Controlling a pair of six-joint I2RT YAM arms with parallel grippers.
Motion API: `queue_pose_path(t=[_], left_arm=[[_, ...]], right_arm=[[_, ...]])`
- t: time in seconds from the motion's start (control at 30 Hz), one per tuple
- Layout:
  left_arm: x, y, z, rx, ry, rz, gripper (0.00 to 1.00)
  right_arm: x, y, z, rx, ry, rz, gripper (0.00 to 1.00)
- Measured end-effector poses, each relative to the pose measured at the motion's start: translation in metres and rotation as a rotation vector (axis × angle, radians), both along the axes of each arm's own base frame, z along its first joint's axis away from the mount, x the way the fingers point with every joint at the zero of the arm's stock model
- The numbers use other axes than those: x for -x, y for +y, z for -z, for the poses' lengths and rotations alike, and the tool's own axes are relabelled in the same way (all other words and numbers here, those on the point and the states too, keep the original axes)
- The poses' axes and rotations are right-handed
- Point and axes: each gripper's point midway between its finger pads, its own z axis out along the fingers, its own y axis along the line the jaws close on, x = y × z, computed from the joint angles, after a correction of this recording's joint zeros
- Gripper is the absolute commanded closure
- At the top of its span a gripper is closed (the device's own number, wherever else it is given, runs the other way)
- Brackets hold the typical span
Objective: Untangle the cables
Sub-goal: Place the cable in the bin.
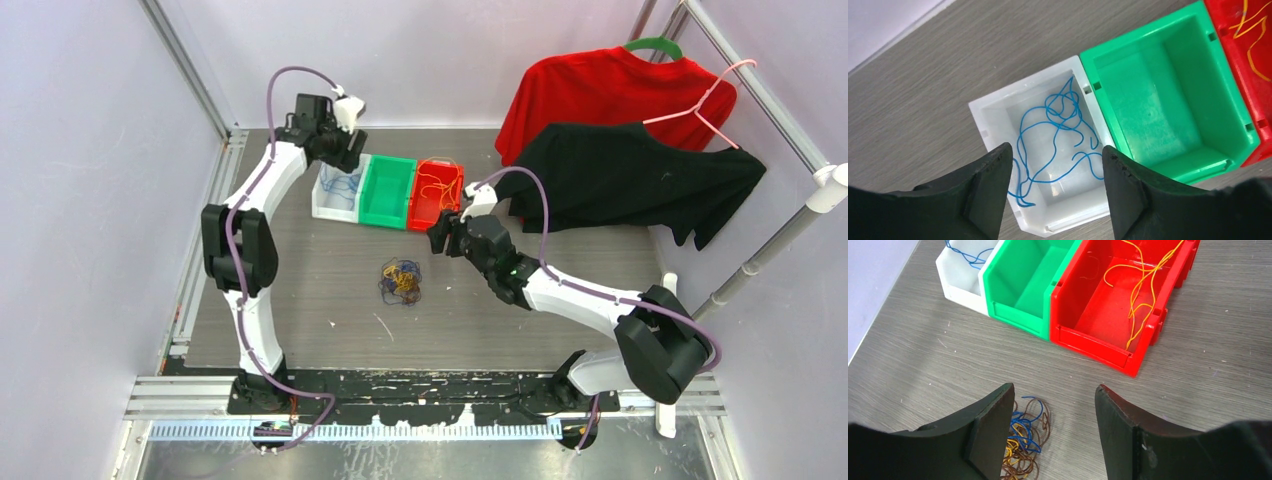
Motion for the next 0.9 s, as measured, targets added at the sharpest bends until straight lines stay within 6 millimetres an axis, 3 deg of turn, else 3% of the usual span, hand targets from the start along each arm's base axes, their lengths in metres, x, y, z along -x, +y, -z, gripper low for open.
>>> queue_pose_path(t=[0.1, 0.3, 0.47, 0.6, 0.67, 0.7, 0.77, 0.83, 0.9], left_arm=[[-0.003, 0.005, -0.012, 0.046, -0.005, 0.002, 0.41], [0.012, 0.011, -0.006, 0.108, 0.083, 0.007, 0.41], [0.018, 0.011, -0.024, 0.158, 0.105, 0.020, 0.14], [0.033, 0.005, -0.052, 0.209, 0.117, 0.080, 0.13], [0.058, -0.001, -0.061, 0.229, 0.152, 0.136, 0.13], [0.086, -0.005, -0.065, 0.233, 0.184, 0.180, 0.13], [0.109, -0.011, -0.065, 0.225, 0.205, 0.220, 0.13], [0.162, -0.029, -0.054, 0.194, 0.263, 0.311, 0.16], [0.214, -0.054, -0.037, 0.164, 0.337, 0.427, 0.25]], right_arm=[[0.000, 0.002, -0.003, -0.003, -0.001, -0.007, 0.35], [0.003, 0.001, -0.006, -0.004, 0.002, -0.017, 0.35], [0.007, 0.005, -0.005, -0.006, 0.015, -0.046, 0.36], [0.014, 0.014, -0.006, -0.017, 0.038, -0.106, 0.37], [0.019, 0.019, -0.006, -0.026, 0.051, -0.137, 0.37], [0.022, 0.021, -0.004, -0.028, 0.061, -0.151, 0.37], [0.026, 0.025, -0.002, -0.040, 0.076, -0.166, 0.38], [0.029, 0.025, 0.002, -0.046, 0.091, -0.169, 0.39], [0.032, 0.023, 0.010, -0.042, 0.112, -0.163, 0.40]])
